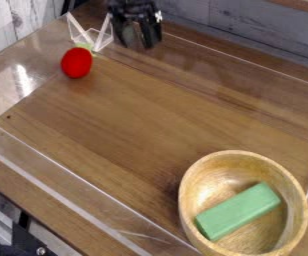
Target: Move the red object to the left side of the table
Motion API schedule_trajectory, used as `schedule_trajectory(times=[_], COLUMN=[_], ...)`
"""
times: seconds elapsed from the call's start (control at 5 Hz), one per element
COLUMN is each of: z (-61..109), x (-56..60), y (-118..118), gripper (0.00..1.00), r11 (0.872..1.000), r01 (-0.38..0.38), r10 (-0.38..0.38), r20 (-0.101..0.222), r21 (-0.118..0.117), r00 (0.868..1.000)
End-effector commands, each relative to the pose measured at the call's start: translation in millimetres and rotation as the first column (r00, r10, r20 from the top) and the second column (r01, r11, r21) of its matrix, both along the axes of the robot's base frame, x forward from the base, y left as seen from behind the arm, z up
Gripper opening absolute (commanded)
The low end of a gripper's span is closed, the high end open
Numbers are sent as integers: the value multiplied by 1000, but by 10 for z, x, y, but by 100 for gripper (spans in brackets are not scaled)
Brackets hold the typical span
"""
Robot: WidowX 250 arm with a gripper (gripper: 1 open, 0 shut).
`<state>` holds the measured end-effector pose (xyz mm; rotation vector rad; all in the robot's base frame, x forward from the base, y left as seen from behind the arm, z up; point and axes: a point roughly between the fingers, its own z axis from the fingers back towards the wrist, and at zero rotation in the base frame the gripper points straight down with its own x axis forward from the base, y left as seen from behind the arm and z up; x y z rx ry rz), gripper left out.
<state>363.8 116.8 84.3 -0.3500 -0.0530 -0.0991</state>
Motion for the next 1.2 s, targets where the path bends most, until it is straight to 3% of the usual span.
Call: schedule_trajectory(times=[0.0,0.4,0.8,1.0], z=[124,187,-14,-8], x=[-20,-32,-1,-4], y=[-74,-184,83,132], gripper=[100,100,100,100], r11=[1000,997,996,991], r01=[-12,74,87,132], r10=[12,-75,-88,-133], r20=[55,82,89,96], r21=[6,10,15,16], r00=[998,994,992,986])
